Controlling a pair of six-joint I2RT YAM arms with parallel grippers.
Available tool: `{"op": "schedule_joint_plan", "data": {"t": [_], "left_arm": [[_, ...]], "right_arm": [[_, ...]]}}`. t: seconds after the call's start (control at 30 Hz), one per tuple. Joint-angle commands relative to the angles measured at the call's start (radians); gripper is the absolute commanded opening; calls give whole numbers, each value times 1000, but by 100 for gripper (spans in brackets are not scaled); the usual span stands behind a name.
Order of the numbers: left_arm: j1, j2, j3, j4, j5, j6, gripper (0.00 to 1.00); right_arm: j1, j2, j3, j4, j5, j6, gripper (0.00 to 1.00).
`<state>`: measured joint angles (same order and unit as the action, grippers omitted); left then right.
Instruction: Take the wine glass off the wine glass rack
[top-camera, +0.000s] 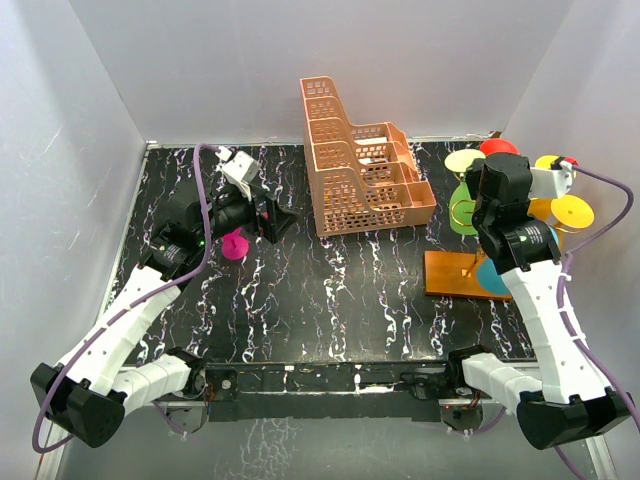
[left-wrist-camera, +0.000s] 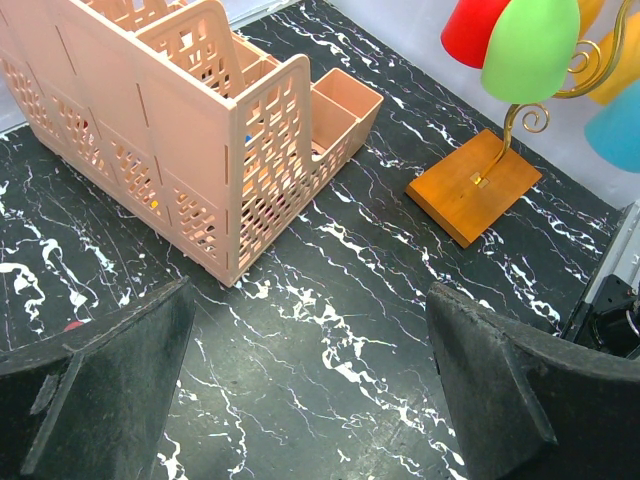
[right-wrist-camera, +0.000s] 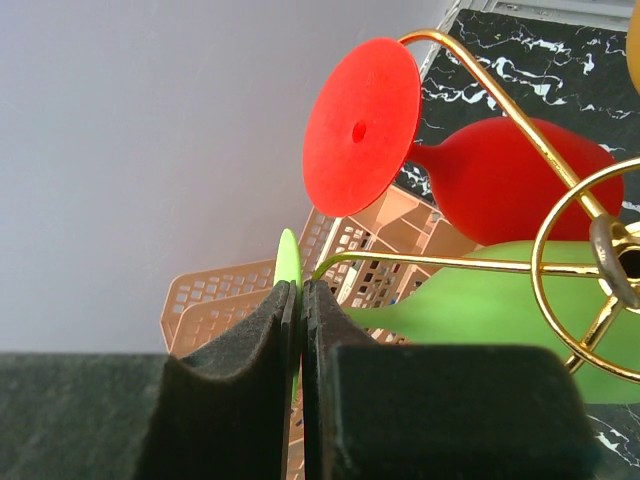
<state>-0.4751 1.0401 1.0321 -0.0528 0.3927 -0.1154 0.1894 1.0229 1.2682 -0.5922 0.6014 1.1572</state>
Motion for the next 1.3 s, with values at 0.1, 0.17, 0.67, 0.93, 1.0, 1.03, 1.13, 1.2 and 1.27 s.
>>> {"op": "schedule_joint_plan", "data": {"t": [0.1, 0.17, 0.67, 0.93, 1.0, 1.03, 1.13, 1.2, 1.27], "left_arm": [[-5, -14, -3, 22, 9, 3, 97], [-7, -14, -3, 22, 9, 3, 97], [-8, 3, -3, 24, 15, -2, 97], [-10, 16, -5, 25, 15, -4, 97], [-9, 21, -5, 24, 14, -4, 97], [-10, 24, -6, 25, 14, -5, 97], [-8, 28, -6, 25, 17, -6, 97], [-9, 29, -6, 25, 15, -6, 97], [-10, 32, -6, 24, 13, -7, 97]], "right_arm": [[-3, 3, 62, 67, 84, -10, 8], [-2, -1, 63, 67, 98, -13, 8], [-4, -98, 15, 56, 89, 29, 8], [-2, -155, -14, 34, 2, 42, 8], [-3, -167, -26, 33, -29, 39, 8], [-2, -171, -30, 34, -46, 36, 8], [-4, -183, -48, 35, -98, 27, 8], [-3, -184, -60, 57, -150, 5, 8], [-3, -182, -67, 92, -221, -45, 8]]}}
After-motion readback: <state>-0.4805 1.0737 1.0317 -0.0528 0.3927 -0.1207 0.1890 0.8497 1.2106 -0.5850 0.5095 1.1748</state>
